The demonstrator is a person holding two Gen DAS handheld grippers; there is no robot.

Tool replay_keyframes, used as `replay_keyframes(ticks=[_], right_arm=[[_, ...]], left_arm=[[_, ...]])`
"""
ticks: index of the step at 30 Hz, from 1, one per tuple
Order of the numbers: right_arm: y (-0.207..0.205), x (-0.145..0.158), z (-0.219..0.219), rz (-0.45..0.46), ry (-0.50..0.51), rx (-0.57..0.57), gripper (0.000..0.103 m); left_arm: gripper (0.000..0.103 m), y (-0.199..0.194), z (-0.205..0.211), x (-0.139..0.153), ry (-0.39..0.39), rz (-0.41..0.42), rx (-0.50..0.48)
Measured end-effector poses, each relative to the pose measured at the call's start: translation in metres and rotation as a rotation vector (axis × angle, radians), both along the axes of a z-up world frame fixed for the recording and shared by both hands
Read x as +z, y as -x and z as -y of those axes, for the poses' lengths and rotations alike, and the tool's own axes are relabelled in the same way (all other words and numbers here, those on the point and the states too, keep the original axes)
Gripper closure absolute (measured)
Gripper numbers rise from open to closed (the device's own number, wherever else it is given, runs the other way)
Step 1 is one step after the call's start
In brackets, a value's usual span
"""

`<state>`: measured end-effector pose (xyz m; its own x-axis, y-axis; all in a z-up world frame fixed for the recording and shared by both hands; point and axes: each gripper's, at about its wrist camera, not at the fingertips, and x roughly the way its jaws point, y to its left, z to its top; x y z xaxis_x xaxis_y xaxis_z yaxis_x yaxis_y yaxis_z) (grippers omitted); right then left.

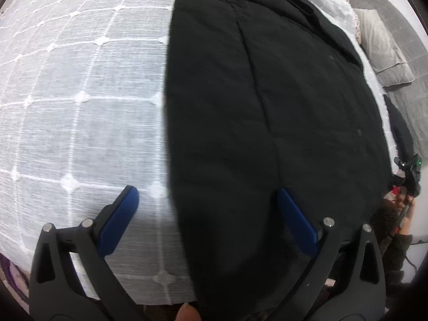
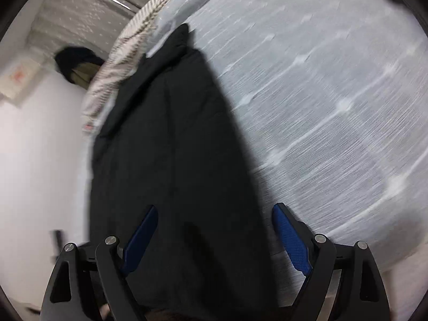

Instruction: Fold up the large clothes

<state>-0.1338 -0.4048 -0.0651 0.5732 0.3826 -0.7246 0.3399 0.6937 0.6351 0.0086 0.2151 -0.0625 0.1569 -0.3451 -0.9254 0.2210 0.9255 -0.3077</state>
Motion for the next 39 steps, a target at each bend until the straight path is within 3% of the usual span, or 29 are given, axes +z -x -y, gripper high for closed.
replay_keyframes(ticks=[2,10,13,15,17,18,20,23,24,25,27,30,35,39], right_arm=[[0.0,-0.004,-0.002,0.022,-0.069,0.015,0.014],[-0.001,-0.002,-0.008,0.046,-0.04,0.046,0.014],[0.005,-0.001,-0.009,0.064,-0.055,0.048,0.016],[0.003,-0.003,-0.013,0.081,-0.082,0.066,0.018],[0.003,-0.004,-0.017,0.087,-0.078,0.095,0.026],[0.002,-0.005,-0.02,0.088,-0.088,0.11,0.035],[0.003,-0.01,-0.022,0.081,-0.143,0.134,0.051],[0.005,-0.01,-0.024,0.085,-0.15,0.134,0.066],[0.007,-0.009,-0.022,0.096,-0.158,0.126,0.078],[0.008,-0.008,-0.02,0.108,-0.174,0.117,0.084],[0.01,-0.002,-0.017,0.152,-0.216,0.098,0.085],[0.011,0.017,-0.021,0.231,-0.232,0.095,0.087],[0.017,0.063,-0.027,0.403,-0.247,0.095,0.089],[0.017,0.091,-0.031,0.506,-0.252,0.104,0.089]], left_arm=[[0.001,0.006,0.008,0.001,0.035,-0.006,-0.009],[0.001,-0.001,0.006,-0.002,0.061,-0.022,-0.035],[0.004,0.002,-0.002,-0.001,0.142,-0.045,-0.036],[0.007,0.007,-0.008,-0.005,0.308,-0.123,-0.058],[0.011,0.012,-0.004,-0.01,0.419,-0.185,-0.08],[0.017,0.013,-0.002,-0.012,0.431,-0.197,-0.089],[0.023,0.013,0.006,-0.014,0.404,-0.202,-0.104],[0.049,0.012,0.014,-0.009,0.322,-0.187,-0.097],[0.062,0.012,0.02,-0.007,0.281,-0.176,-0.094],[0.072,0.012,0.026,-0.006,0.24,-0.164,-0.09],[0.08,0.012,0.035,-0.004,0.217,-0.141,-0.079],[0.084,0.012,0.044,0.018,0.263,-0.06,-0.071],[0.086,0.019,0.049,0.086,0.38,0.163,-0.074],[0.088,0.024,0.042,0.13,0.474,0.289,-0.062]])
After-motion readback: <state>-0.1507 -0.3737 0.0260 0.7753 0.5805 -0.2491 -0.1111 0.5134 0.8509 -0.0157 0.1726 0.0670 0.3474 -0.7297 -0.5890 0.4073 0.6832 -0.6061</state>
